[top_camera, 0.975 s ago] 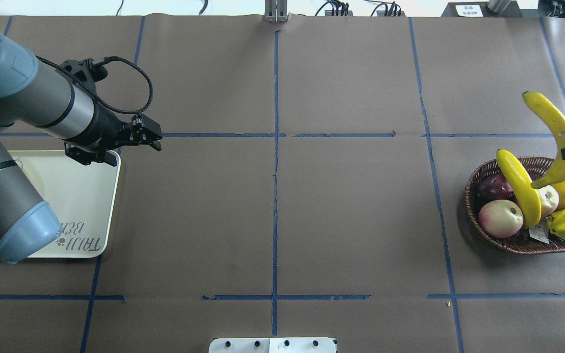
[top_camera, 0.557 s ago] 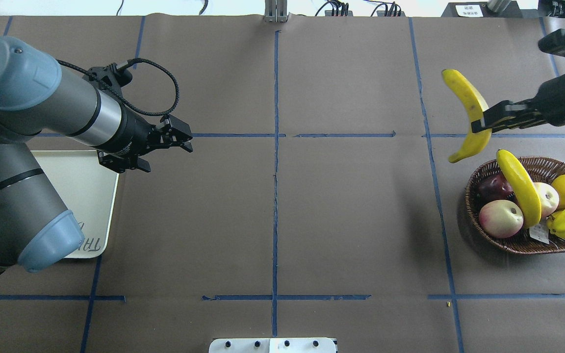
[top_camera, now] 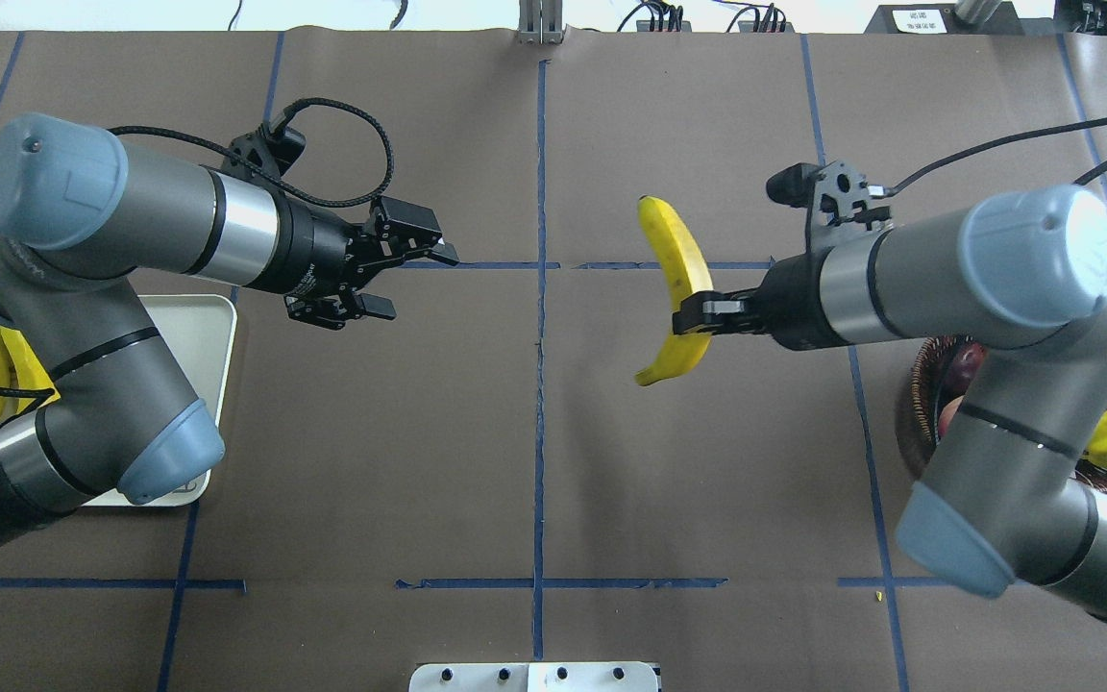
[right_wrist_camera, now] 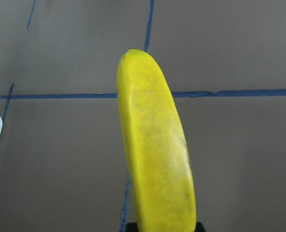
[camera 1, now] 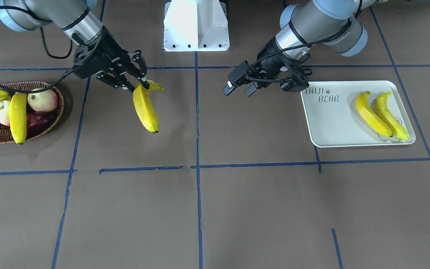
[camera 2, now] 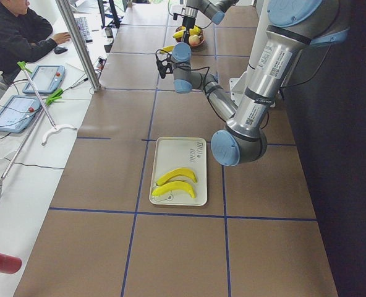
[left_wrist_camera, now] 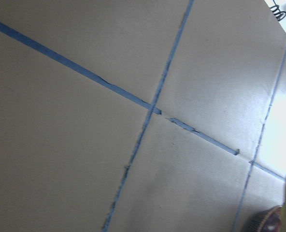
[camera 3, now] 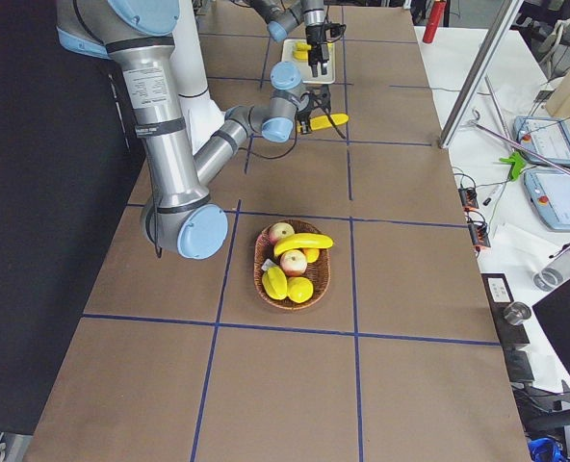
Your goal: Transfer all bananas from basket to plate
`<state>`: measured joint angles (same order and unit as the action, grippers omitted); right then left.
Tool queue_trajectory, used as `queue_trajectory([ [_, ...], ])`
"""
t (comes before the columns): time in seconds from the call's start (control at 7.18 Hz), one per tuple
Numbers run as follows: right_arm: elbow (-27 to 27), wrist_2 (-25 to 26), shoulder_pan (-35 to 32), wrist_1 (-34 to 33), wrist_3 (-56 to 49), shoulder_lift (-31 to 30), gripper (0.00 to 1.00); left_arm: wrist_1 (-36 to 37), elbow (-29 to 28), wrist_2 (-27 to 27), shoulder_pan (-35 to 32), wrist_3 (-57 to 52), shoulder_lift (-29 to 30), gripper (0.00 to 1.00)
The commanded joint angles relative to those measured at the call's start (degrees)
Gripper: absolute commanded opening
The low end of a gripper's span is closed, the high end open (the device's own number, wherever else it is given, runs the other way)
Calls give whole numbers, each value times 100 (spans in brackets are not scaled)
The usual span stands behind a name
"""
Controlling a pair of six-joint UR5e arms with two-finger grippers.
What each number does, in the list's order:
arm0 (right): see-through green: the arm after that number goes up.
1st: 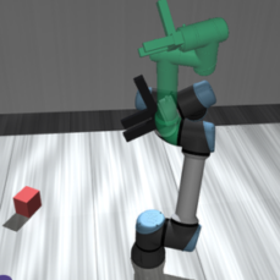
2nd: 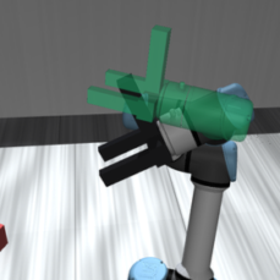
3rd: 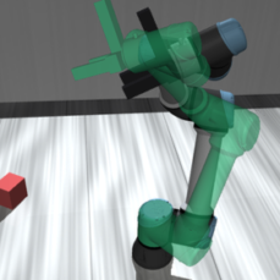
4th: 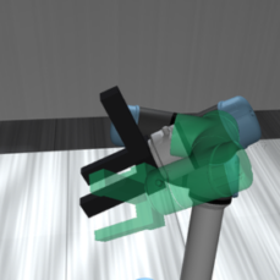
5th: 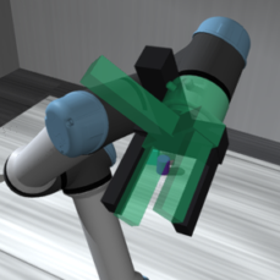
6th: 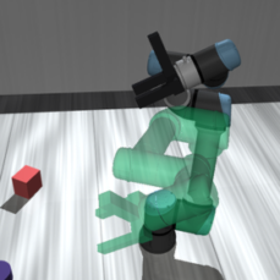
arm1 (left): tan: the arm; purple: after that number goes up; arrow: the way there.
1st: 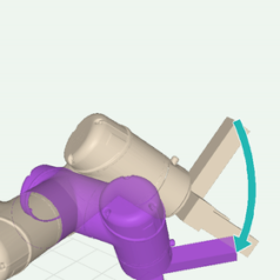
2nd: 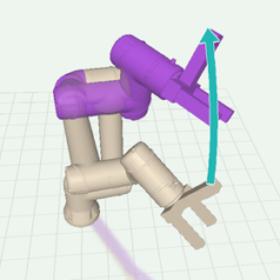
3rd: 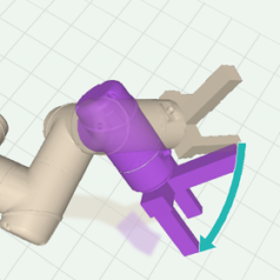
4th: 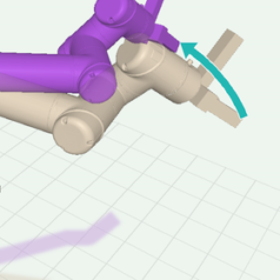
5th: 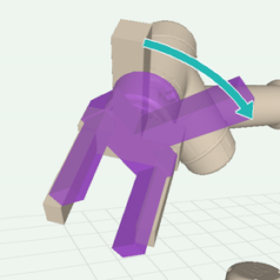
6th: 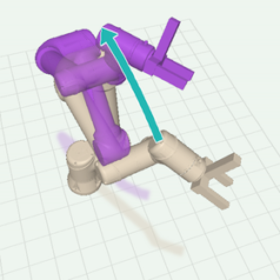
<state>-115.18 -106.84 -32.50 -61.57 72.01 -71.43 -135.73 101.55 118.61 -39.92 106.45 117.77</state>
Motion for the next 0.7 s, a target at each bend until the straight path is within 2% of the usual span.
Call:
queue_trajectory([
  [0.0, 31, 505, 621, -75, 304, 409, 0, -349, -161, -415, 394, 332, 377, 99],
  [0.28, -13, 699, 719, -110, 384, 437, 0, -349, -590, -900, 643, 350, 868, 99],
  [0.56, -83, 699, 728, -101, 384, 437, 0, -384, -741, -901, 643, 341, 897, 99],
])
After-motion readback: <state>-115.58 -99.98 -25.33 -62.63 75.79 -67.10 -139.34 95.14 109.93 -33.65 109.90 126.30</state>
